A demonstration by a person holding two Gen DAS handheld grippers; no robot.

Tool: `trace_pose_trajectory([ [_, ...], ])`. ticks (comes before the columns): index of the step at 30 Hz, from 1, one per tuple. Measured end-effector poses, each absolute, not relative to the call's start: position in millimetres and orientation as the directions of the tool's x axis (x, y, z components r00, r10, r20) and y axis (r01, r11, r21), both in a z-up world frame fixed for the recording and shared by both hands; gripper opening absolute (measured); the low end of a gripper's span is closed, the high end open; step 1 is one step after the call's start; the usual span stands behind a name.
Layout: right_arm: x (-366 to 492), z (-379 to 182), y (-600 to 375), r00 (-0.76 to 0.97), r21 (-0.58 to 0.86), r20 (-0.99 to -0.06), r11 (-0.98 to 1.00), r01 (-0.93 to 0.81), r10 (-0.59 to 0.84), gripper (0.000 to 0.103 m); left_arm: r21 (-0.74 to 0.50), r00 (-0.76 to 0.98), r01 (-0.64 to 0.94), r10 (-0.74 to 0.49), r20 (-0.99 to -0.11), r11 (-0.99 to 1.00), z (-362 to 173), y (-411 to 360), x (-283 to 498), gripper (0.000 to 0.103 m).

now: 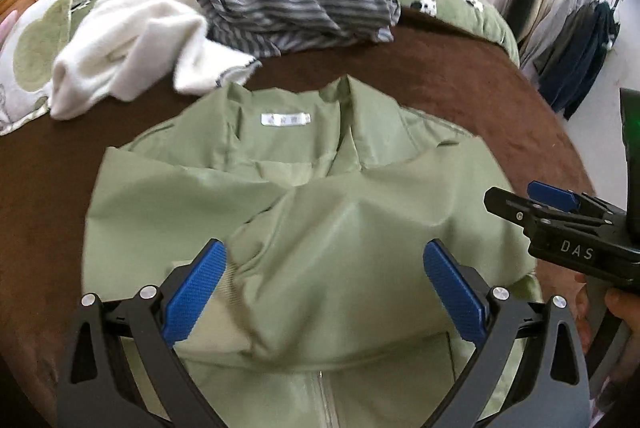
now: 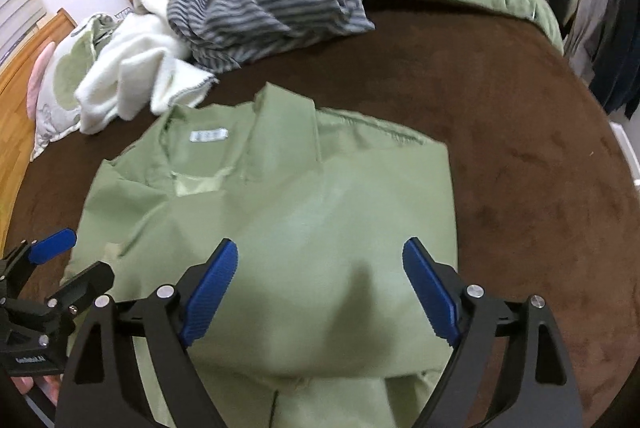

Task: Fold large clothes
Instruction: 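Release the cuff from the right tool onto the folded jacket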

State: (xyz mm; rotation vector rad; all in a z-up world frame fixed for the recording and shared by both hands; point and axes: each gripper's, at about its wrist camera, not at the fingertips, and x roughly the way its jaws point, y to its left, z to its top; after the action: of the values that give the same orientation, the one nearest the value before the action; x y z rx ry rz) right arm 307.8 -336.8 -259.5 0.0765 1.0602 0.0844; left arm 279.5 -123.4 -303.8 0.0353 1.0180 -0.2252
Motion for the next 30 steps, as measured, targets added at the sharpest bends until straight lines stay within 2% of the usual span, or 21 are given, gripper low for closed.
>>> trace_pose_trajectory([
  [8,318,-323,-340,0.404,0.015,-0.914,0.998,-0.057,0.037,0.084,-0.108,0.352,0.105,-0.138,-0.926,0.989,-386,-104,285,0.098],
  [15,326,-346,-348,0.407,0.008,-0.913,0.998,-0.070,0.036,0.097,-0.070,0.389,0.158,-0.127,-0.912,0.985,-397,-107,282,0.098],
  [30,336,-350,-350,0.406,0.012,-0.913,0.998,-0.059,0.035,0.098,-0.076,0.391,0.148,-0.129,-0.911,0.986,-400,-103,298,0.098],
])
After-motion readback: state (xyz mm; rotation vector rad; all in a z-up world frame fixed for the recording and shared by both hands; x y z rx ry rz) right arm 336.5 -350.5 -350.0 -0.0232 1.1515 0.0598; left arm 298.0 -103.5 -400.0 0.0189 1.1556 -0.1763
